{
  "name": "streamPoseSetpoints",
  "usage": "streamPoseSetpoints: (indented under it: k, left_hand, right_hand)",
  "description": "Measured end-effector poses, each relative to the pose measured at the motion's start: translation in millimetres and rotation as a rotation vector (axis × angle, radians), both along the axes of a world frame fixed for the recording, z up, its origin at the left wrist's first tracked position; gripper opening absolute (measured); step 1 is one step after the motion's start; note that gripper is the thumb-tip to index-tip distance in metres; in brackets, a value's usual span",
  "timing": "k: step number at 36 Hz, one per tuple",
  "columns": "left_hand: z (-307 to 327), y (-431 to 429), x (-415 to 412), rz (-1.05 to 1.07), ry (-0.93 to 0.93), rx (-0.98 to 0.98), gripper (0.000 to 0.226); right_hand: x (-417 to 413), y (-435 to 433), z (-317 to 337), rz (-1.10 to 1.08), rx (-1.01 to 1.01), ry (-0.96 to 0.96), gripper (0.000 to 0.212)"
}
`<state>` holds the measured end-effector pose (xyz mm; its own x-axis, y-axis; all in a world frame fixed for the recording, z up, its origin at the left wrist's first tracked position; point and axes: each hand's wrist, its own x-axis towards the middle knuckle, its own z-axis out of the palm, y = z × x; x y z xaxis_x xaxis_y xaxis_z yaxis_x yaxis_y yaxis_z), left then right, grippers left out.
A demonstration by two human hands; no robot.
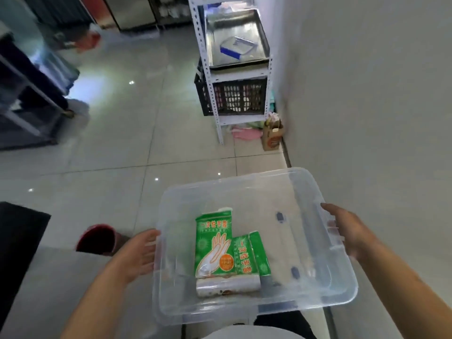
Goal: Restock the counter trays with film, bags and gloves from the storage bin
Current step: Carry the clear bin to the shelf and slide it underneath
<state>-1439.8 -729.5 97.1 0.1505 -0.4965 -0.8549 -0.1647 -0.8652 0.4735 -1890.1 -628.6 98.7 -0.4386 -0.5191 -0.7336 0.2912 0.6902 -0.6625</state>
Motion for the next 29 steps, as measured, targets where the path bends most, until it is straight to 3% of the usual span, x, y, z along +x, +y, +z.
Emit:
streamPoseSetpoints:
  k: [5, 12, 14, 20, 26, 29]
  left_hand:
    - [14.6, -73.1, 7.9, 0.123, -0.079, -0.06, 0.049]
    - [25.0, -170.7, 46.1, 0.316, -0.07, -0.112, 0.014]
    - [17.7, -204.5, 62.2, 0.358, -0.056, -0.115, 0.018]
    - [-2.8, -314.8, 111.2, 0.449, 0.008, -0.077, 0.02]
    - [2.2, -420.2, 160.4, 0.515, 0.085, -0.068, 0.02]
    - [9.0, -475.1, 179.9, 0.54, 0.061, -0.1, 0.022]
  right_hand:
    - [-1.1, -138.4, 7.9, 0.147, -0.038, -0.117, 0.035]
    - [36.0, -325.2, 22.3, 0.323, -0.078, -0.149, 0.022]
    - [50.0, -377.5, 20.4, 0.359, -0.066, -0.138, 0.024]
    - [109.7, -518.9, 22.9, 0.424, -0.021, -0.028, 0.056]
    - [163.4, -632.7, 49.4, 0.482, -0.013, 0.012, 0.04]
    - [183.4, -680.3, 62.4, 0.537, -0.047, 0.04, 0.045]
